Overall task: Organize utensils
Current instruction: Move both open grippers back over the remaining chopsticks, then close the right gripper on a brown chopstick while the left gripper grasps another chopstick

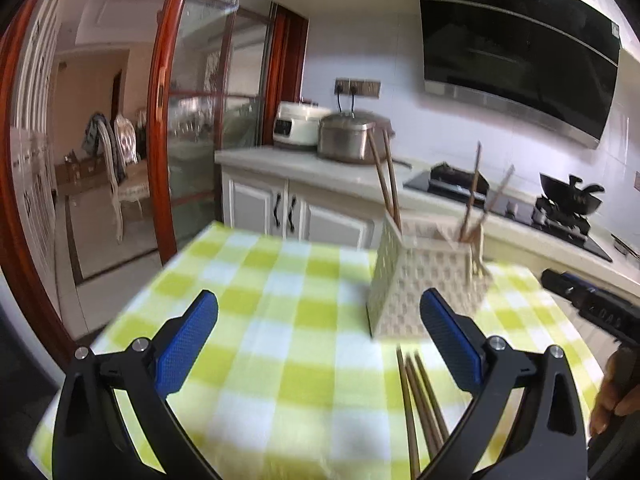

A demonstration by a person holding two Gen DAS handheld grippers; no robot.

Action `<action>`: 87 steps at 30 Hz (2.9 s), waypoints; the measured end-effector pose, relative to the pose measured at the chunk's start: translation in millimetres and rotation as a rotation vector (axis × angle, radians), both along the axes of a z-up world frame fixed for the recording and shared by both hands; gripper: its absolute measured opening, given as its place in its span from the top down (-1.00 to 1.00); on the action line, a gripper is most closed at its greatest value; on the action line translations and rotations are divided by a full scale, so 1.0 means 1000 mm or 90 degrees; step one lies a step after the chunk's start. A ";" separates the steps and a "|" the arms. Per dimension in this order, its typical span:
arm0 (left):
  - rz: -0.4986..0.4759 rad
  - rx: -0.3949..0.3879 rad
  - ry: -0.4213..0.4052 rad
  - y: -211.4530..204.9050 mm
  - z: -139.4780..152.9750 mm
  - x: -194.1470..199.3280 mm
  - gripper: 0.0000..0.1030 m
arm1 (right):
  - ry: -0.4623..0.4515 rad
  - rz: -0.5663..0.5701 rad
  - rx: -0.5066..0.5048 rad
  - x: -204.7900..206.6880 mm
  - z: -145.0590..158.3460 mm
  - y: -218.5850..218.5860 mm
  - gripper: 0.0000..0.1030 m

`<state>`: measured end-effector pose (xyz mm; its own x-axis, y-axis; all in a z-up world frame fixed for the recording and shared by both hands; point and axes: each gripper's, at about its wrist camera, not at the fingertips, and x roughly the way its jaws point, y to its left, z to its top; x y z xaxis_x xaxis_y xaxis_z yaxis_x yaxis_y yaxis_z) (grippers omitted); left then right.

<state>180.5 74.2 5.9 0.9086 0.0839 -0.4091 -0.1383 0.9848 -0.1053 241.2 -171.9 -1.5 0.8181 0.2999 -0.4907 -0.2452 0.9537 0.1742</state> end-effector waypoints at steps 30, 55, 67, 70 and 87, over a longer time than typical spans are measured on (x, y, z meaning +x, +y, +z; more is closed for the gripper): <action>-0.027 0.028 0.074 0.006 -0.070 -0.041 -0.90 | 0.183 0.083 -0.137 0.010 -0.108 0.095 0.76; -0.080 0.012 0.160 -0.026 -0.077 0.001 -0.90 | 0.170 0.066 -0.096 0.000 -0.096 0.057 0.88; -0.092 0.055 0.214 -0.063 -0.094 0.027 -0.88 | 0.154 0.059 -0.037 -0.007 -0.090 0.017 0.88; -0.087 0.058 0.224 -0.065 -0.097 0.032 -0.88 | 0.154 0.060 -0.027 -0.008 -0.091 0.012 0.88; -0.111 0.039 0.276 -0.070 -0.107 0.078 -0.32 | 0.152 0.057 0.016 -0.006 -0.088 -0.009 0.88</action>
